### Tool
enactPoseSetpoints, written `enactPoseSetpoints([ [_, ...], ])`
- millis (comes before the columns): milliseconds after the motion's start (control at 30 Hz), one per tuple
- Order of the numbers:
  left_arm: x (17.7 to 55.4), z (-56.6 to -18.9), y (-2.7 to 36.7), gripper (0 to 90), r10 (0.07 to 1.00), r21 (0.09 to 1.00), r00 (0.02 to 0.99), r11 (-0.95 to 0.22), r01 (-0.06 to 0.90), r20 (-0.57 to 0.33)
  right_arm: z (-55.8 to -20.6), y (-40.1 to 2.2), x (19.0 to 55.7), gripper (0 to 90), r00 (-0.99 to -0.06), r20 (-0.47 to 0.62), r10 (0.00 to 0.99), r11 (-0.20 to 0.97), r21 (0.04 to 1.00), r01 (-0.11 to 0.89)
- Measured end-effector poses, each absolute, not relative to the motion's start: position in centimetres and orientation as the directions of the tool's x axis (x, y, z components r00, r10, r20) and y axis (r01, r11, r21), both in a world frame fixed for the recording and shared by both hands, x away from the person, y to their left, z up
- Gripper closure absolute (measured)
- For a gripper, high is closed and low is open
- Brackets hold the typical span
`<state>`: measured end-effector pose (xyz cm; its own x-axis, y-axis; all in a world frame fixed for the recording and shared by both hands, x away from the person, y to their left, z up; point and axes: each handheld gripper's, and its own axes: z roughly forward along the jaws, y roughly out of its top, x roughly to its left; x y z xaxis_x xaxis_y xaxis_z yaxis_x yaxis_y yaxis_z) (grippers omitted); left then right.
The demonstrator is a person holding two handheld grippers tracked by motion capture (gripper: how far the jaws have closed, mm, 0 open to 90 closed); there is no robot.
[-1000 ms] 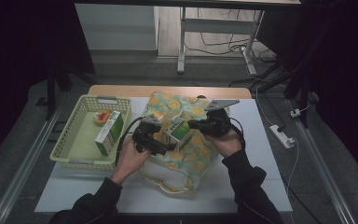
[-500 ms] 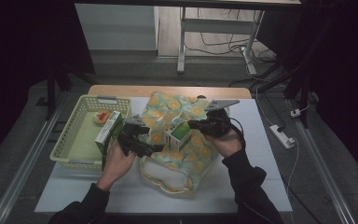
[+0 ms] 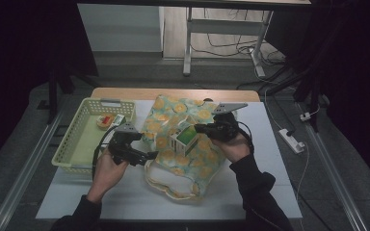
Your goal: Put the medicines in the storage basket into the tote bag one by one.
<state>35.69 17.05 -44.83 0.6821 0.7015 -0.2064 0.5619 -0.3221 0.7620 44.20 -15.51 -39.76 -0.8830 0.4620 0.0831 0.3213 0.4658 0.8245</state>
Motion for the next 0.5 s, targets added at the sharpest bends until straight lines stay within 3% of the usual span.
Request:
enactPoseSetpoints([
  [500,34.3,-44.0,20.5,0.0,0.781,0.761,0.602,-0.288,0.582,-0.165,-39.7,-15.6,44.2,90.0,-0.885,0.079,0.459,0.468,0.825,0.317],
])
